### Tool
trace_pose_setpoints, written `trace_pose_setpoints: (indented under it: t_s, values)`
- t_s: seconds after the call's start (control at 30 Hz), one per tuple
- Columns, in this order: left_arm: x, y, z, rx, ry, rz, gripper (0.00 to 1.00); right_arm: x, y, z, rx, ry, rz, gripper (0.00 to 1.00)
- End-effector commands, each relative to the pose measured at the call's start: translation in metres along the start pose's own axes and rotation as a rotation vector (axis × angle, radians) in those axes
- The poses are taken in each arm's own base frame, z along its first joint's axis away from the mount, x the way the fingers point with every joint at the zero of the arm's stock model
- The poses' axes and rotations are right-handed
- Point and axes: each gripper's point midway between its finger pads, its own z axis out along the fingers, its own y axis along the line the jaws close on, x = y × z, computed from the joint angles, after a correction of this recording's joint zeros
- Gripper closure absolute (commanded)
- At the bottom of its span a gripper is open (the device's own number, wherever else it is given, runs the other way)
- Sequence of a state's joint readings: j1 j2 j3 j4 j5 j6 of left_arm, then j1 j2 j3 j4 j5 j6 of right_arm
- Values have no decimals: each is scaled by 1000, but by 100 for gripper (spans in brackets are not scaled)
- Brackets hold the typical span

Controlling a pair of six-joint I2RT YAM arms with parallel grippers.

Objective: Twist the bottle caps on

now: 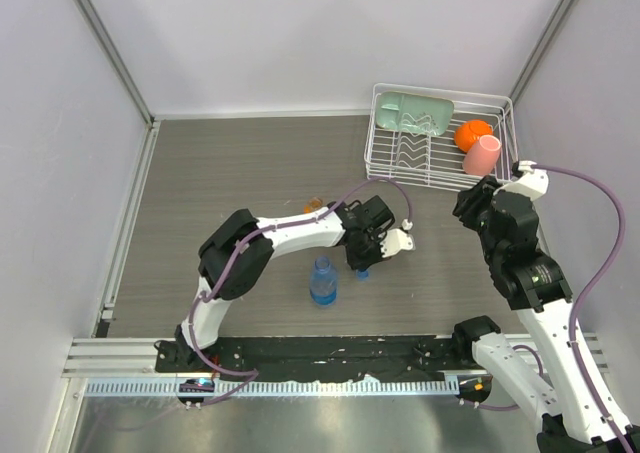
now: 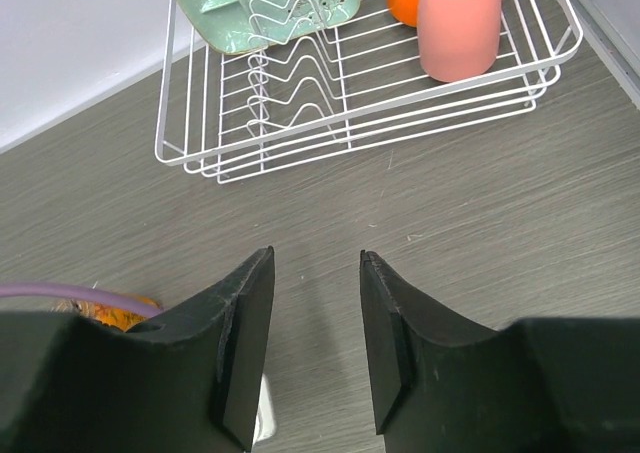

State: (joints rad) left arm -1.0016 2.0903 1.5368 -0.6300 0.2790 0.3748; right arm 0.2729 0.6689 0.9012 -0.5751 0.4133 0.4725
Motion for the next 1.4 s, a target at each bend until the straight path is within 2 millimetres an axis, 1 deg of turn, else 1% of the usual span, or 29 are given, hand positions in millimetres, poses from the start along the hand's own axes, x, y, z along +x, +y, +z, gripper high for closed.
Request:
trace_pose_setpoints:
  t_s: [0.0,0.07,0.1,0.13,0.17,0.23,0.27,0.3,0.4,0.43,0.47,0.5,0.53,0.57,0.6,0.63,0.67,0.7,0.73,0.77,0.8,0.83,0.87,0.97,1.03,1.07,1.1,1.17,1.37]
  values:
    - [-1,35,-16,-175,11,40,100,-22,18,-1,-59,-47,47,55]
    - [-21,55,-46,-259,-38,51,100,-29,27,-2,-88,-45,68,55]
    - [-30,62,-70,-299,-66,56,100,-31,31,-4,-101,-46,84,54]
    - [-45,78,-98,-353,-115,54,100,-33,36,-4,-119,-42,105,54]
    - [-52,87,-117,-389,-145,48,100,-36,45,-5,-151,-30,123,54]
    - [-74,103,-179,-480,-239,60,100,-42,55,-7,-183,-24,176,53]
    - [-79,106,-198,-507,-264,69,100,-41,59,-6,-193,-12,194,52]
    - [-91,104,-236,-557,-336,89,100,-42,62,-6,-205,-7,208,52]
    - [-94,106,-283,-652,-369,121,100,-43,76,-5,-246,19,282,50]
    - [-95,95,-311,-677,-414,148,100,-46,83,-6,-267,26,331,50]
    - [-95,90,-324,-701,-423,212,100,-43,91,-6,-296,53,361,50]
    - [-95,80,-323,-670,-456,253,100,-43,100,-4,-327,67,392,49]
    - [-99,64,-358,-715,-543,282,100,-37,107,0,-353,97,420,48]
    - [-109,59,-374,-745,-621,311,100,-36,117,0,-386,125,508,46]
    - [-108,48,-372,-710,-653,352,100,-40,141,-7,-517,156,557,44]
    - [-110,34,-386,-707,-709,380,100,-25,148,-3,-554,206,613,40]
    - [-114,29,-392,-707,-754,391,100,-25,160,-7,-614,259,731,38]
    - [-115,21,-385,-653,-783,370,100,-44,182,-20,-779,249,805,36]
    - [-115,19,-386,-640,-803,351,100,-27,182,-16,-803,296,868,32]
    - [-122,15,-397,-651,-858,339,100,-32,187,-20,-847,338,998,31]
    - [-122,15,-395,-632,-890,277,100,-50,194,-33,-969,292,1034,31]
    - [-126,13,-399,-629,-923,274,100,-40,193,-28,-971,319,1067,30]
    - [-130,12,-404,-640,-967,284,100,-43,195,-31,-994,325,1089,30]
    - [-141,10,-407,-684,-1042,308,100,-48,203,-36,-1036,358,1117,27]
    - [-146,8,-405,-713,-1064,344,100,-58,208,-46,-1105,375,1168,26]
    - [-150,12,-406,-748,-1084,348,100,-57,210,-43,-1112,390,1188,25]
    - [-153,13,-403,-755,-1087,353,100,-62,213,-50,-1162,389,1205,25]
    - [-160,14,-406,-755,-1121,352,100,-57,217,-47,-1163,443,1245,25]
    - [-174,15,-400,-764,-1138,387,100,-46,227,-50,-1180,509,1244,25]
